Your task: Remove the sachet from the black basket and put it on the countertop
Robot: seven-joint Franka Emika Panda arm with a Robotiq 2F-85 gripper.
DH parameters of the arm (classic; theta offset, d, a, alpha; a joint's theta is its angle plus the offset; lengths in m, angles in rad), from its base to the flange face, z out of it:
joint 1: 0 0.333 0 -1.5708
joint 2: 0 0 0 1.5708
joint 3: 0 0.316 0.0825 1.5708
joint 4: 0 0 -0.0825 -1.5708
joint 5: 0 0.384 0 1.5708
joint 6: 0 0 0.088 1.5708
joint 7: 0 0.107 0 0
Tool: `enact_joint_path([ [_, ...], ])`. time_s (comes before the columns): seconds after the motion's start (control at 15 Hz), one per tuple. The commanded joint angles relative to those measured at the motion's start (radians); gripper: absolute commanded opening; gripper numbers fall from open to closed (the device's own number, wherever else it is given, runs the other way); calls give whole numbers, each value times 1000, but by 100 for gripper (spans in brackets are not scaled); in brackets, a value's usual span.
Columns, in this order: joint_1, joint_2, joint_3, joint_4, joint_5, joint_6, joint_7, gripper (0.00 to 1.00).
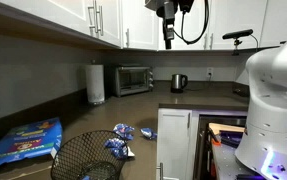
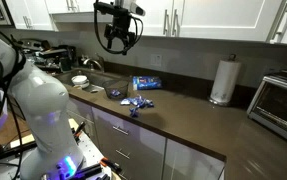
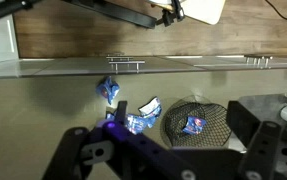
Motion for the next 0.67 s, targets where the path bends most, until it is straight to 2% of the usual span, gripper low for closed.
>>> enact_joint_path([
  [0.0,-24,2,18,3,9,-4,-10,100],
  [0.33,-24,2,18,3,9,-4,-10,100],
  [0.6,-21,64,62,-24,-8,96,12,100],
])
